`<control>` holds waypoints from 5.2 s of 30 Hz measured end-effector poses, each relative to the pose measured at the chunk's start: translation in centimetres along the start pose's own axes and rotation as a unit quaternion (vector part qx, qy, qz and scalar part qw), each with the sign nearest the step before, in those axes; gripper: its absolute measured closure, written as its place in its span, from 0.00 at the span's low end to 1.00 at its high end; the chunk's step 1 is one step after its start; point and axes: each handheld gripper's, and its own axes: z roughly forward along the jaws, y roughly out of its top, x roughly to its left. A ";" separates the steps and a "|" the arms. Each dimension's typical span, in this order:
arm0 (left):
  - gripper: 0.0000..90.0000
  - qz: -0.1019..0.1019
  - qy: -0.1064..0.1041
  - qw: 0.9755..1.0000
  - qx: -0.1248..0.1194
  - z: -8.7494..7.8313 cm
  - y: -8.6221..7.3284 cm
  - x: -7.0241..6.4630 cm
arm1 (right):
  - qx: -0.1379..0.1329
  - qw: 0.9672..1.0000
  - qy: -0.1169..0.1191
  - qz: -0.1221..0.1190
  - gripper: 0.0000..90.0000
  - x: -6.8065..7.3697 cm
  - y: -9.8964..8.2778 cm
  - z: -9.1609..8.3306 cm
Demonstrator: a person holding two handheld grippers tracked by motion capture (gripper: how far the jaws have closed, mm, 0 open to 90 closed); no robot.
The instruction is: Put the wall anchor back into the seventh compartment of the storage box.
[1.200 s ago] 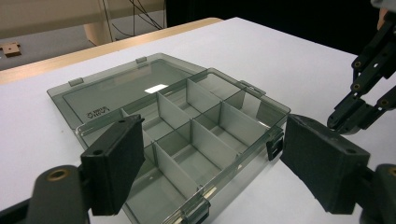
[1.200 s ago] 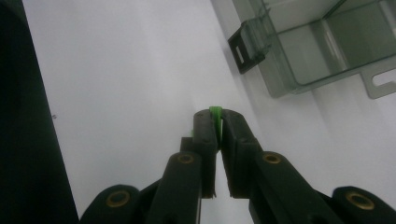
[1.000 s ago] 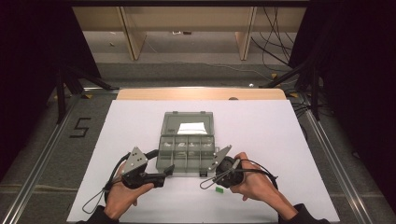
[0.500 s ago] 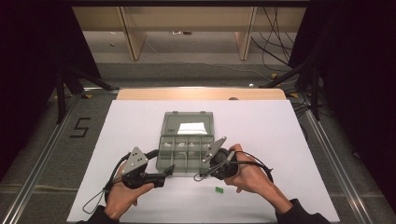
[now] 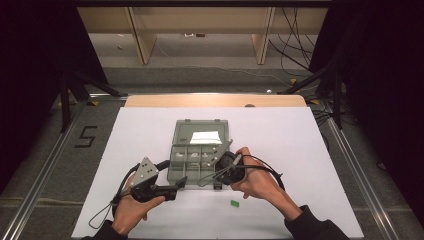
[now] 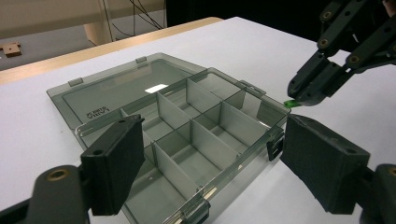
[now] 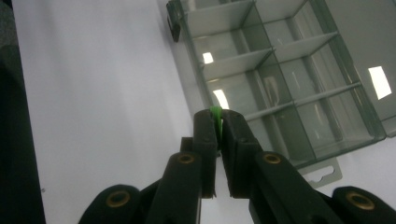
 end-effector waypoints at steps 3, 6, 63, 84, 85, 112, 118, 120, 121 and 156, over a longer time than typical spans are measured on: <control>0.23 -0.002 0.001 1.000 0.000 0.0 0.0 0.0 | -0.004 1.000 -0.002 0.002 0.94 -0.3 0.5 0.3; 0.23 -0.001 -0.001 1.000 -0.001 0.0 0.0 0.0 | -0.008 1.000 -0.005 0.003 0.94 -0.6 1.1 0.7; 0.22 -0.003 -0.003 1.000 -0.004 0.0 0.0 0.0 | -0.027 0.999 -0.029 0.034 0.44 -1.6 1.9 3.5; 0.22 0.008 -0.004 1.000 -0.006 0.0 0.1 0.1 | -0.040 0.997 -0.051 0.039 0.31 0.1 -1.2 -0.1; 0.22 0.006 -0.004 1.000 -0.006 0.0 0.1 0.1 | -0.040 0.997 -0.048 0.040 0.31 0.1 -1.4 -0.2; 0.23 0.006 -0.004 1.000 -0.006 0.0 0.1 0.1 | -0.006 0.997 -0.040 0.071 0.30 0.5 -6.6 -1.2; 0.23 0.007 -0.004 1.000 -0.006 0.0 0.1 0.1 | 0.004 0.996 -0.038 0.075 0.30 0.4 -7.2 -1.1; 0.22 -0.002 -0.002 1.000 -0.006 -0.1 0.1 0.0 | 0.004 0.996 -0.041 0.074 0.30 0.4 -7.4 -0.9; 0.22 -0.002 -0.002 1.000 -0.006 -0.1 0.1 0.0 | 0.006 0.996 -0.041 0.075 0.30 0.4 -7.5 -0.8; 0.22 -0.001 -0.003 1.000 -0.006 0.0 0.1 0.0 | 0.057 0.995 -0.030 0.075 0.33 0.1 -8.6 1.4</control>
